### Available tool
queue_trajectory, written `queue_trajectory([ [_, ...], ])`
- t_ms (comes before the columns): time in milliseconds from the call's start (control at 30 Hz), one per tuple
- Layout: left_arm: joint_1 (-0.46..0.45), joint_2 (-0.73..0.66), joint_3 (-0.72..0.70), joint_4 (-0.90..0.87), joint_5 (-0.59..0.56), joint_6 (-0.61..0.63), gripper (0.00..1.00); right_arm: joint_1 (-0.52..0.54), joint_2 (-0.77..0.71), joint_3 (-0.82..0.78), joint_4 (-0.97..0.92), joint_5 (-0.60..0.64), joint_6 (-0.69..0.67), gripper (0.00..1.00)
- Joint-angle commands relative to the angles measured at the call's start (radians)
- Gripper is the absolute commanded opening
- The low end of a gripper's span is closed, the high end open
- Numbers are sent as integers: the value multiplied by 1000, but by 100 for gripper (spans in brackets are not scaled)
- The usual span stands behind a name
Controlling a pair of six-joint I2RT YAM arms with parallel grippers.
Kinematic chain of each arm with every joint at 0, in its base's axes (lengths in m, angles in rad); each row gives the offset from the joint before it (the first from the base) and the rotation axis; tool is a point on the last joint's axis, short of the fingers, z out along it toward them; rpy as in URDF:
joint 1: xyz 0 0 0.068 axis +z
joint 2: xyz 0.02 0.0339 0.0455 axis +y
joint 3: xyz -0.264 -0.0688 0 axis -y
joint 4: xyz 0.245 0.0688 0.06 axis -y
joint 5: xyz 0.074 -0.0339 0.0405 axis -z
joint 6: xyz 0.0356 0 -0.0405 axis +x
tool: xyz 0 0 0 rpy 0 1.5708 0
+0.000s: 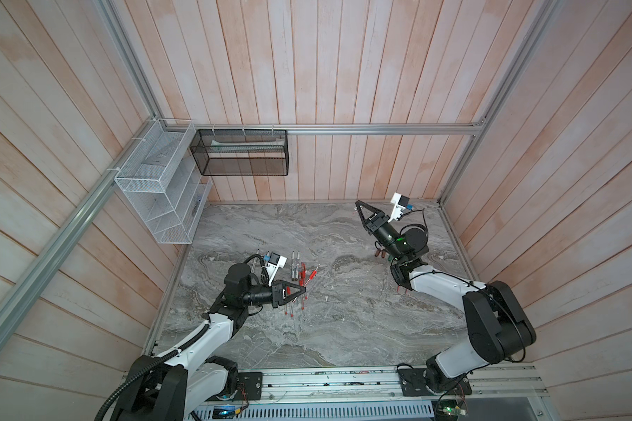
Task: Remove pen caps from pens
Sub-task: Place the pen at the center of the table.
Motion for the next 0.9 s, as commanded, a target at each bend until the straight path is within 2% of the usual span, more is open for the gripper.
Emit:
queue_trajectory([
  [0, 53, -61, 68, -199, -127, 32, 0, 0, -89, -38, -187, -13, -72, 0],
  [67, 104, -103, 94, -360, -256, 56, 0, -1, -153, -30, -383, -15, -179, 0],
  [167, 153, -124, 88, -494, -350, 38, 0, -1, -238, -20, -645, 27, -303, 0],
  [267, 172, -119, 50, -454, -352, 1, 0, -1, -304, -22, -837, 67, -377, 0],
  [367, 188, -103, 5, -401, -402, -55, 0, -9, -345, -22, -1001, 94, -452, 0],
  [467, 249, -58, -29, -412, -439, -129, 0, -30, -362, -14, -1154, 148, -509, 0],
  [700, 254, 23, -61, -377, -471, -160, 0, -144, -353, -52, -1344, 154, -549, 0],
  [867, 195, 61, -66, -337, -481, -159, 0, -228, -351, -89, -1386, 118, -566, 0],
])
